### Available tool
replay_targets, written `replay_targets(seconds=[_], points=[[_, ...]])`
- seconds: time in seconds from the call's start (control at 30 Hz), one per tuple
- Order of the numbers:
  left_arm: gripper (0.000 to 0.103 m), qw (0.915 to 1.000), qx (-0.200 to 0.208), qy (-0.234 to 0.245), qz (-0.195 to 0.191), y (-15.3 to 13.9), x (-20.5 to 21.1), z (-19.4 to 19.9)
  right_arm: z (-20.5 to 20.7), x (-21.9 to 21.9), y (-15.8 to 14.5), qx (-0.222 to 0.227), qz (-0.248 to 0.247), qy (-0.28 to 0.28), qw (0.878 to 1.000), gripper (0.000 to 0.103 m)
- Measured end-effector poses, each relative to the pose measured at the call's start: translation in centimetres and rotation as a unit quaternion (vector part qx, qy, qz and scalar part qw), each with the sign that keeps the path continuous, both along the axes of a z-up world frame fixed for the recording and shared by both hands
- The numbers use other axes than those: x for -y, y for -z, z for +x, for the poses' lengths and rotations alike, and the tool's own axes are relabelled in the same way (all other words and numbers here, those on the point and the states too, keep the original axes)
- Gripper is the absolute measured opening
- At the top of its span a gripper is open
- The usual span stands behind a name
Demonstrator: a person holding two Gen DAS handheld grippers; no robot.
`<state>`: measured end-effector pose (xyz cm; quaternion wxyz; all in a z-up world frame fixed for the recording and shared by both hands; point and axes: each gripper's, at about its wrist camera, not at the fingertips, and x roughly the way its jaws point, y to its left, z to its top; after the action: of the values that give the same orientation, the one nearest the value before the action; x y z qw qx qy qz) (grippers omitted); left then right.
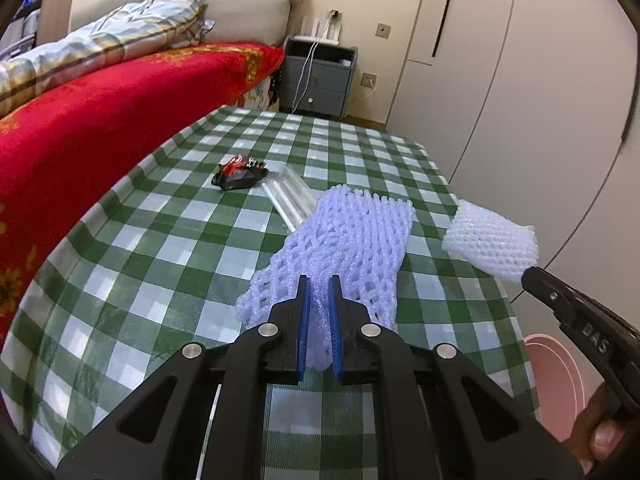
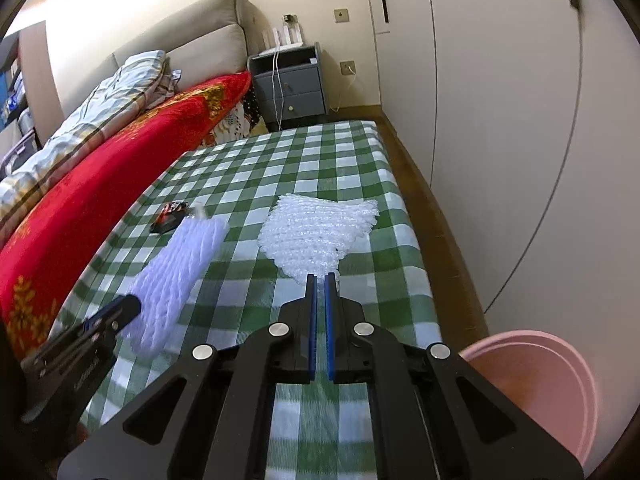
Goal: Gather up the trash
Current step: 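Grasp the lavender foam net with the left tool while the right tool grasps the white foam net, then lift both foam nets off the table toward the pink bucket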
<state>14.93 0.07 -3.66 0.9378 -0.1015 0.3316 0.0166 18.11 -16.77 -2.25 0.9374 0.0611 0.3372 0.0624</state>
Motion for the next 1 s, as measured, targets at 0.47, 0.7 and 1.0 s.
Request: replay_targets(seconds=[0.47,0.7,1.0], points=[[0.009,0.9994,0.022,0.023,0.016,-1.6,0.6,-4.2,-7.2,0.9,-3.5,0.037,-0.016,0.001,0.999,0.004],[0.009,0.9990,0.031,0.029,0.015,-2.3,0.4,-5.3,-10.0,1.4,-4.4,0.050,-0.027,0.005,0.998,0.004],[0.009,0.9983,0.034,0.043,0.017,-2.4,1.2,-6.1,-12.4,2.1,-5.1,0.058,-0.035,0.013,0.998,0.004]])
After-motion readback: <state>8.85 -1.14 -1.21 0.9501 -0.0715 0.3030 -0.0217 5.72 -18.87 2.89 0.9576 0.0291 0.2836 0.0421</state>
